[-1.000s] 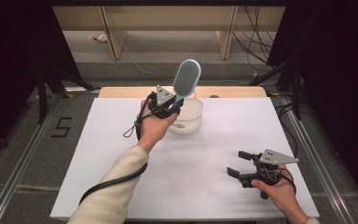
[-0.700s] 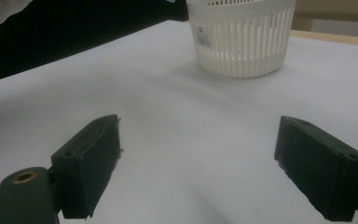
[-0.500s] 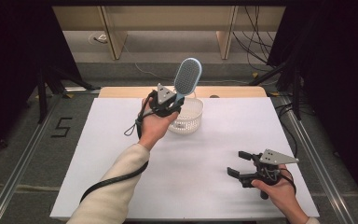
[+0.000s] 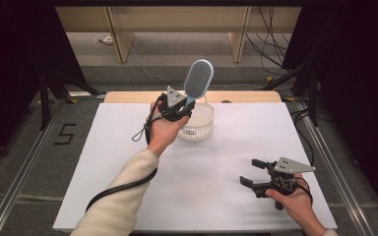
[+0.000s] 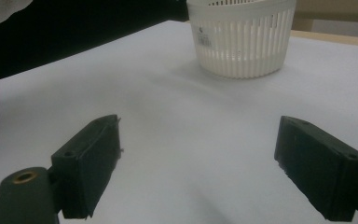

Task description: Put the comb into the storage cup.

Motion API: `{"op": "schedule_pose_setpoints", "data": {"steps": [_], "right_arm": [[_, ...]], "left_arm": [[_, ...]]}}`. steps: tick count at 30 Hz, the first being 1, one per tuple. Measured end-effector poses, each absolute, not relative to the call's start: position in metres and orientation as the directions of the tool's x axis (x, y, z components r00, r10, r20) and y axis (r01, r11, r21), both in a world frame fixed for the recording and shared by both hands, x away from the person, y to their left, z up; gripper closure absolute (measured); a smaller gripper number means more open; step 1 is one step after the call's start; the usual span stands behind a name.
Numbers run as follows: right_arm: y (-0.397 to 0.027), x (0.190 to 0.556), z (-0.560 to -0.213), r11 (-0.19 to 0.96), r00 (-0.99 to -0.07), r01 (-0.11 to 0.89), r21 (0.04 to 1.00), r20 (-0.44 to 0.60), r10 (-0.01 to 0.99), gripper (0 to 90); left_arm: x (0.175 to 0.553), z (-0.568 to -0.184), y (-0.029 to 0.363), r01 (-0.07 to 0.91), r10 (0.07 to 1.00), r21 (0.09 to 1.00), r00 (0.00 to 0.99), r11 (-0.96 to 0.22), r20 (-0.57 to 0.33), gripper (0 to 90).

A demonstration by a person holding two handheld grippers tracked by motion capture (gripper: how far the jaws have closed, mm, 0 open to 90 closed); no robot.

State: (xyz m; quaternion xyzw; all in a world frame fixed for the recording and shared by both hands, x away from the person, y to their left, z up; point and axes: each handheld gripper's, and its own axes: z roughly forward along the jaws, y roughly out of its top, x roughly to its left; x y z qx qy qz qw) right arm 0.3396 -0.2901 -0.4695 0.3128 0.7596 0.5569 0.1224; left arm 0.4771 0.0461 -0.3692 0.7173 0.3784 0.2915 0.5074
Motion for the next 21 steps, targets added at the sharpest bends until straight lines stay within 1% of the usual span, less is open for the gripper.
{"op": "schedule_pose_setpoints", "data": {"steps": [4, 21], "right_arm": [[-0.2901, 0.3394, -0.4694, 0.183, -0.774, 0.339, 0.923, 0.163, 0.611, 15.3], [-0.2899, 0.3394, -0.4696, 0.185, -0.774, 0.338, 0.923, 0.161, 0.612, 15.3]], "left_arm": [[0.4776, -0.3693, 0.0458, 0.246, 0.841, 0.947, 0.539, -0.206, 0.043, 69.5], [0.4830, -0.3712, 0.0467, 0.258, 0.846, 0.948, 0.533, -0.189, 0.023, 69.5]]}}
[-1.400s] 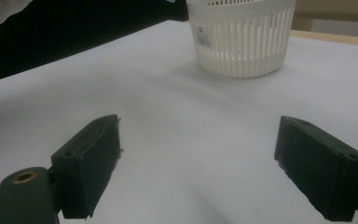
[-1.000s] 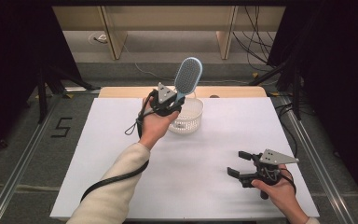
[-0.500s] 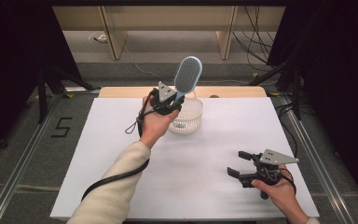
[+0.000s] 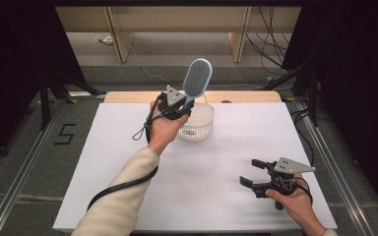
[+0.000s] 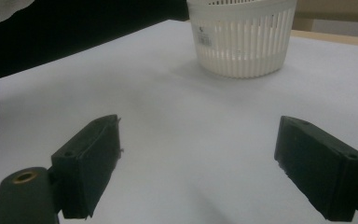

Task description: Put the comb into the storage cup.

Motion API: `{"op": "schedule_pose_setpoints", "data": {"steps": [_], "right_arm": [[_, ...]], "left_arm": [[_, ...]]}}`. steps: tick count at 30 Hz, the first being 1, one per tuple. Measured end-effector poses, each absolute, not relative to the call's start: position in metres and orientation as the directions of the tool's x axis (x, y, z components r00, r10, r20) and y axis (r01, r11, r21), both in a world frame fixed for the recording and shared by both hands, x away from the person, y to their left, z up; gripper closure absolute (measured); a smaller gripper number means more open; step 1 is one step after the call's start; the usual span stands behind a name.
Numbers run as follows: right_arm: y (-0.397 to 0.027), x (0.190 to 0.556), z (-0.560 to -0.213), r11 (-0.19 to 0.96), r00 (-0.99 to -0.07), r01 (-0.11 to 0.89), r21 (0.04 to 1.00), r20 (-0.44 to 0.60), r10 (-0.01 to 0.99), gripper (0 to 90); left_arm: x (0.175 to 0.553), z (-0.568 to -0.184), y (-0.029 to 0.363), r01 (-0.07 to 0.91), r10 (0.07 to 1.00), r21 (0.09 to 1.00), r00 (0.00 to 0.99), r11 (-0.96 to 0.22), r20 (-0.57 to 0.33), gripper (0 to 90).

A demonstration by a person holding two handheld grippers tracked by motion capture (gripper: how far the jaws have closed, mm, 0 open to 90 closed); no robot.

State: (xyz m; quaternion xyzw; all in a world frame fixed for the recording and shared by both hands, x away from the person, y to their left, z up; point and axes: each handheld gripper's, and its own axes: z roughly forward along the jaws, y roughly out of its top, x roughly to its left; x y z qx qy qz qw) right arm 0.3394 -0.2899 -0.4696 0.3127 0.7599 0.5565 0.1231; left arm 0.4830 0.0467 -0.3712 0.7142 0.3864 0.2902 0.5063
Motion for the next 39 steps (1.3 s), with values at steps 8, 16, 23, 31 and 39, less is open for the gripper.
{"op": "schedule_pose_setpoints", "data": {"steps": [8, 16, 23, 31, 39], "right_arm": [[-0.290, 0.339, -0.470, 0.185, -0.775, 0.337, 0.923, 0.160, 0.612, 15.3], [-0.290, 0.339, -0.470, 0.185, -0.775, 0.338, 0.923, 0.161, 0.611, 15.3], [-0.290, 0.340, -0.470, 0.188, -0.776, 0.337, 0.923, 0.159, 0.611, 15.3], [-0.290, 0.339, -0.470, 0.186, -0.776, 0.337, 0.923, 0.160, 0.611, 15.3], [-0.290, 0.339, -0.470, 0.185, -0.776, 0.338, 0.923, 0.161, 0.610, 15.3]], "left_arm": [[0.485, -0.371, 0.047, 0.261, 0.847, 0.948, 0.531, -0.185, 0.019, 69.5], [0.487, -0.370, 0.047, 0.262, 0.847, 0.947, 0.531, -0.186, 0.019, 69.5], [0.490, -0.368, 0.044, 0.262, 0.847, 0.947, 0.531, -0.185, 0.019, 69.5], [0.492, -0.365, 0.041, 0.259, 0.845, 0.947, 0.534, -0.191, 0.025, 69.5], [0.494, -0.366, 0.040, 0.261, 0.846, 0.946, 0.532, -0.190, 0.024, 69.5]]}}
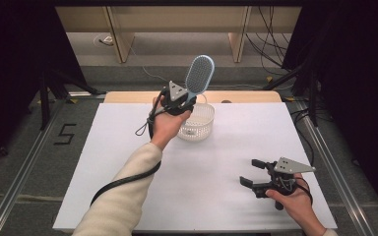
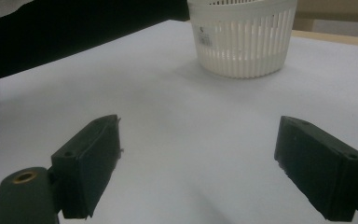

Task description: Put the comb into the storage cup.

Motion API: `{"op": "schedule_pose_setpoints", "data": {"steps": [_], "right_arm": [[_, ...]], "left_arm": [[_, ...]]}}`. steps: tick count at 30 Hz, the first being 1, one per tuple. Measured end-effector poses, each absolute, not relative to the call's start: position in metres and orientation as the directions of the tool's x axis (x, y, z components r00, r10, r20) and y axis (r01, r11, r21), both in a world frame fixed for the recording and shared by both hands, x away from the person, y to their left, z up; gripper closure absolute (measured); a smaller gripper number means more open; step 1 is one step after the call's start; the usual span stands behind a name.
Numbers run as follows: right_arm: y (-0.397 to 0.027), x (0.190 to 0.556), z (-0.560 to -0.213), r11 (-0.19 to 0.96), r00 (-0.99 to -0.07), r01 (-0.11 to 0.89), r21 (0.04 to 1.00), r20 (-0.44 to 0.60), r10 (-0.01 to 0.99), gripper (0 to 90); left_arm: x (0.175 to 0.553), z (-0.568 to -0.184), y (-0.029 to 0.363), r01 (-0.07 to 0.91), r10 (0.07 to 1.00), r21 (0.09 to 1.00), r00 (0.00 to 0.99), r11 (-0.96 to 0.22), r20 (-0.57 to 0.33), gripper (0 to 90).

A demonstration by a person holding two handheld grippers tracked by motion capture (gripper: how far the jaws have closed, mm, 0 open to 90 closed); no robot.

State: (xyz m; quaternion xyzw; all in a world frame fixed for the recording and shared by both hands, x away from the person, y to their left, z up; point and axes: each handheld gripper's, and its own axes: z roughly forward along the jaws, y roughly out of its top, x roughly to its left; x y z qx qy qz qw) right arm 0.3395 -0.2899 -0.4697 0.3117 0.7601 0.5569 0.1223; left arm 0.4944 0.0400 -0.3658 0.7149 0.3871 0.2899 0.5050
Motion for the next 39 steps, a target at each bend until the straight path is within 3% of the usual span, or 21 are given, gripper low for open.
{"op": "schedule_pose_setpoints", "data": {"steps": [39], "right_arm": [[-0.290, 0.340, -0.470, 0.182, -0.778, 0.337, 0.924, 0.164, 0.607, 15.3]], "left_arm": [[0.507, -0.370, 0.035, 0.245, 0.845, 0.949, 0.533, -0.196, 0.037, 69.5]]}}
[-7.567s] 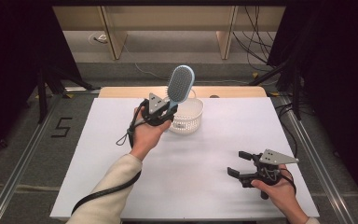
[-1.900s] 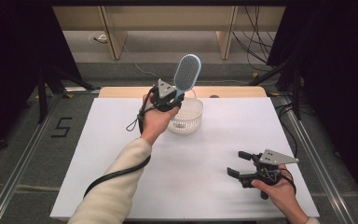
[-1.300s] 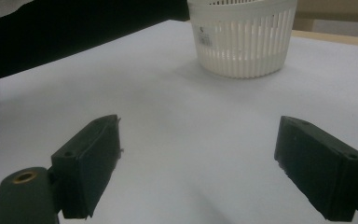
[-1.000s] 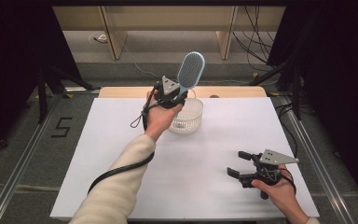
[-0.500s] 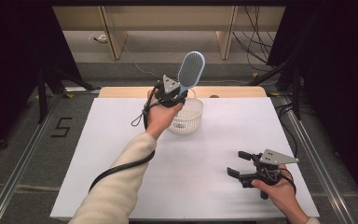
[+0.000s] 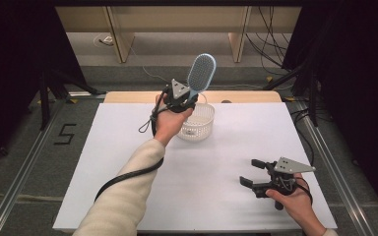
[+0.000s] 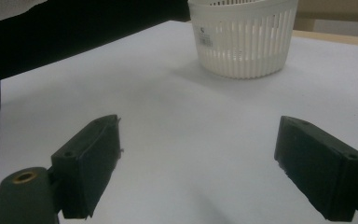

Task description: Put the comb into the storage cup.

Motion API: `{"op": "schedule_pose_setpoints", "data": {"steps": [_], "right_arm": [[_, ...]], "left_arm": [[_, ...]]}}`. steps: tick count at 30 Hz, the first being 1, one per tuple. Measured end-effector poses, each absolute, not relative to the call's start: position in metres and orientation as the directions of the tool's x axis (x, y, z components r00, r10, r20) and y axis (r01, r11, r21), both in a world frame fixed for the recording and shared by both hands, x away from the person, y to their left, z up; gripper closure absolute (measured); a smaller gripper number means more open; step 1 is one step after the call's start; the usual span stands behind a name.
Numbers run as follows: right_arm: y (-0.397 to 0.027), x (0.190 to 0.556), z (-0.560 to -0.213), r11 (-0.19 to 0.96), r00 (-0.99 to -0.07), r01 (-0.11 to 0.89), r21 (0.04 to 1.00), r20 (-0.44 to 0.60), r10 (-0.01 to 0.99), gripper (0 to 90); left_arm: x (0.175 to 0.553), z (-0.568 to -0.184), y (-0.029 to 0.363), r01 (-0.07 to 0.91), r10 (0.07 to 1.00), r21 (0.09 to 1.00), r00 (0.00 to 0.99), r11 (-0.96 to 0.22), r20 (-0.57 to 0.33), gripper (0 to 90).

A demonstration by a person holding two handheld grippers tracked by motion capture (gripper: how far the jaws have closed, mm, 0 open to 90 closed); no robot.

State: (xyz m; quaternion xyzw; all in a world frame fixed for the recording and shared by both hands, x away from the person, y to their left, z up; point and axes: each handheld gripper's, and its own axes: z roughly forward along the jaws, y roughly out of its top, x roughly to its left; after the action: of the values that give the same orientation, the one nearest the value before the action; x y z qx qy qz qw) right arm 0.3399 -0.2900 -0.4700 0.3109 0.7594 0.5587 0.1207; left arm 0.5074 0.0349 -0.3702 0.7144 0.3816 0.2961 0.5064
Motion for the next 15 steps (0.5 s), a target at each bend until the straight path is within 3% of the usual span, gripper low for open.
{"op": "schedule_pose_setpoints", "data": {"steps": [15], "right_arm": [[-0.2900, 0.3399, -0.4700, 0.182, -0.778, 0.339, 0.923, 0.166, 0.606, 15.3]], "left_arm": [[0.5096, -0.3731, 0.0304, 0.245, 0.837, 0.950, 0.546, -0.196, 0.032, 69.5]]}}
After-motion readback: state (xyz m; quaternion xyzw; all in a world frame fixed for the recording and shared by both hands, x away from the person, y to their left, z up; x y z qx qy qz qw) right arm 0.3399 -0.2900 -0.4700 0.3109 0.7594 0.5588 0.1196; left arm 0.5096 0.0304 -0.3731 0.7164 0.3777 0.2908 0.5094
